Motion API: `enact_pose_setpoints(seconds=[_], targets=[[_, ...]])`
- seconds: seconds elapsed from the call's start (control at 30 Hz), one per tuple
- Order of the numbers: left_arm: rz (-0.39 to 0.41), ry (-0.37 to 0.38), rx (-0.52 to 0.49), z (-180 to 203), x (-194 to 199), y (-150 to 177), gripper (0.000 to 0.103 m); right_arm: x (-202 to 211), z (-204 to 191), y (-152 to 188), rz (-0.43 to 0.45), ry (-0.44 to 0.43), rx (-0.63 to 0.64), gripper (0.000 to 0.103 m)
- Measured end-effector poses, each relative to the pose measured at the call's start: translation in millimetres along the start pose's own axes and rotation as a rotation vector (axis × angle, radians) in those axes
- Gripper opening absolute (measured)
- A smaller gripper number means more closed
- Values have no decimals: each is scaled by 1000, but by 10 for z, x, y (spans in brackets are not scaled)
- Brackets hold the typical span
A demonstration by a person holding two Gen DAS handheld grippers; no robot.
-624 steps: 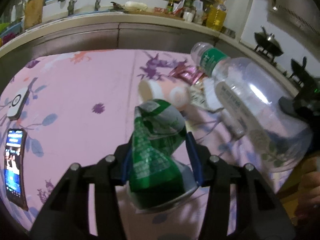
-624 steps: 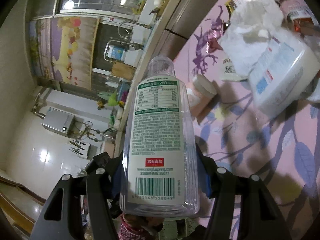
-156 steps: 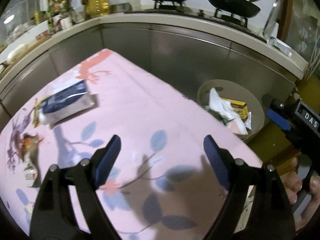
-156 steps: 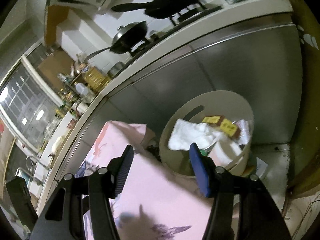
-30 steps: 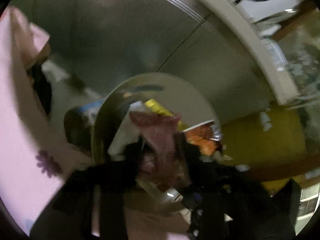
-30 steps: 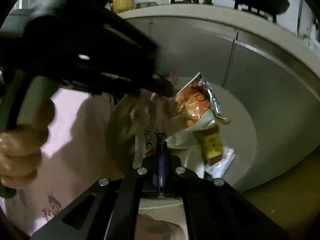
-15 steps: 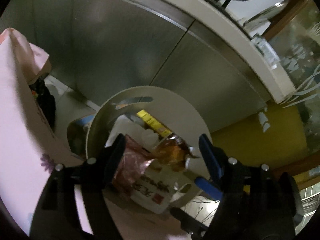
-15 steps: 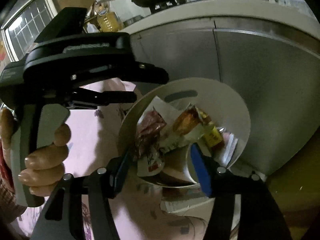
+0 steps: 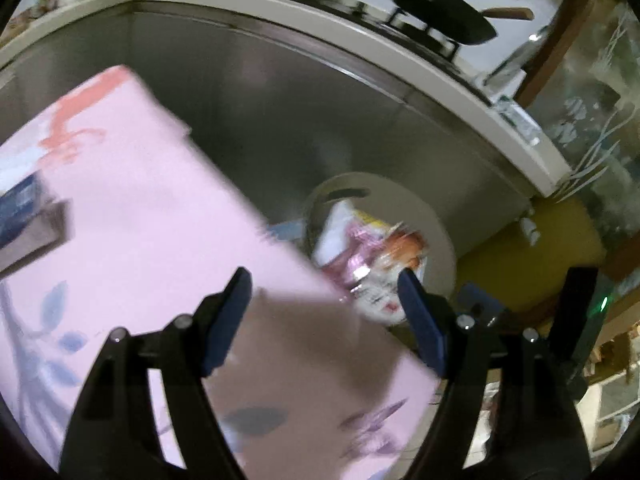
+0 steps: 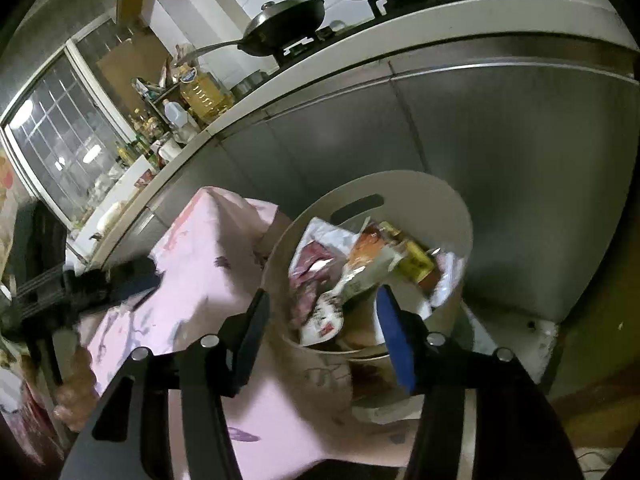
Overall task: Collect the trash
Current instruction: 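Carry wrapper and snack bag to the white bin and open both tools, then grasp yellow packet with left tool while right grasps blue-and-white carton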
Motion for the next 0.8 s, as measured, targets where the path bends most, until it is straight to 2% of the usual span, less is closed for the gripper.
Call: enact_pose_setpoints(seconds=[0.13, 0.37, 0.57, 0.67, 0.8], targets=[[30, -68, 60, -484, 280, 223, 72, -51, -262, 11, -18, -44, 15, 48], [76, -152, 192, -1335, 752, 607, 72, -196, -983, 10, -50, -112, 126, 48], [140, -219, 347, -2149, 1218, 908, 72, -577, -1877, 49, -136, -220, 266, 47], [184, -258, 393, -2511, 1442, 901, 72, -791, -2358, 6, -174, -280, 317, 46], [222, -264, 424, -2983, 1643, 542, 72, -1057, -2843, -66, -202, -337, 342, 46]])
Point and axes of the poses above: each gripper's, at about its wrist camera, not at the fingertips, and x roughly against the way its jaws point, z to its right, y to its underside, the point moved 5 cm from there along -x, roughly the way its jaws point, and after that the axes turned 7 degrees about x, right-handed, at the moved point
